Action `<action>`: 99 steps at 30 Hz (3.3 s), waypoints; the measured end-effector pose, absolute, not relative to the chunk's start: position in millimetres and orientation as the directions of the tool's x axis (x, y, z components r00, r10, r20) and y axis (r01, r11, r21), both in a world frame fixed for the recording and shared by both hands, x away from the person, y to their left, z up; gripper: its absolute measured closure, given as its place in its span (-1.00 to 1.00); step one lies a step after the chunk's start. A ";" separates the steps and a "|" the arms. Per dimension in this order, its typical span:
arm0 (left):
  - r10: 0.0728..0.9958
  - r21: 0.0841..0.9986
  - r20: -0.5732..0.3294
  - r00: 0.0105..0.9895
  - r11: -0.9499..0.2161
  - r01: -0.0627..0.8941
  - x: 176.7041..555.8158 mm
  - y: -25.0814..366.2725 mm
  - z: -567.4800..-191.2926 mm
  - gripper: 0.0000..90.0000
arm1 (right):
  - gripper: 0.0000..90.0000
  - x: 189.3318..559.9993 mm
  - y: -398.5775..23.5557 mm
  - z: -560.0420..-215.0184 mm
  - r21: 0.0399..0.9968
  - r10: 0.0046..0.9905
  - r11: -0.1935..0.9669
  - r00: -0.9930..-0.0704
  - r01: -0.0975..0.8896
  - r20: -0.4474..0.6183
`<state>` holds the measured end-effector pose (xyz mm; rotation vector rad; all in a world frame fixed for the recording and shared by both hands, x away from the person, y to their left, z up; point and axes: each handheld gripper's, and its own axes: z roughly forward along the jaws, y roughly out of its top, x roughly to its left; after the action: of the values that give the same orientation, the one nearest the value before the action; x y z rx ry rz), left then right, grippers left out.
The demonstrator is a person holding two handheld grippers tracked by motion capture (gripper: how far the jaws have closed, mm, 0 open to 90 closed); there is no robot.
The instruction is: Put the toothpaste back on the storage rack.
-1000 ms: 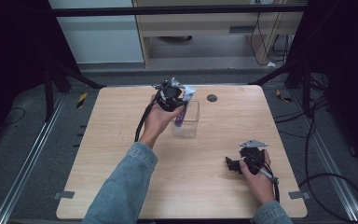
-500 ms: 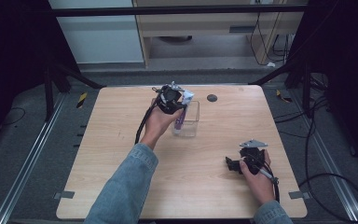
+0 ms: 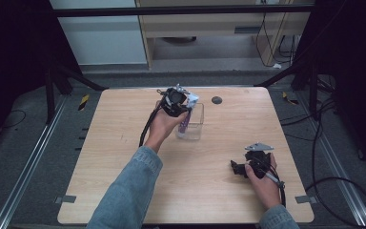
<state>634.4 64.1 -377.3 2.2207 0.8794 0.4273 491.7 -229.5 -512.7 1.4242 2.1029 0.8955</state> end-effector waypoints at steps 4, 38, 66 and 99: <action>0.697 0.704 0.050 0.715 -0.532 0.470 636.8 58.7 -377.3 0.75 | -0.99 491.7 -229.5 -512.7 0.723 0.929 0.258 -0.369 0.641 -0.004; 0.702 0.686 0.026 0.711 -0.530 0.498 652.4 35.6 -383.3 0.75 | -0.99 491.8 -229.6 -512.8 0.724 0.929 0.259 -0.370 0.639 -0.006; 0.695 0.712 0.062 0.716 -0.534 0.456 641.8 45.2 -377.8 0.62 | -0.99 491.6 -229.5 -512.7 0.723 0.929 0.258 -0.369 0.641 -0.004; 0.674 0.766 0.140 0.726 -0.538 0.352 618.8 47.9 -367.7 -0.34 | -0.99 492.2 -229.4 -512.7 0.722 0.926 0.265 -0.378 0.639 -0.006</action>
<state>618.8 47.9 -367.7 2.1765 0.7722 0.5506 492.2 -229.4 -512.7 1.4153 2.1112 0.8971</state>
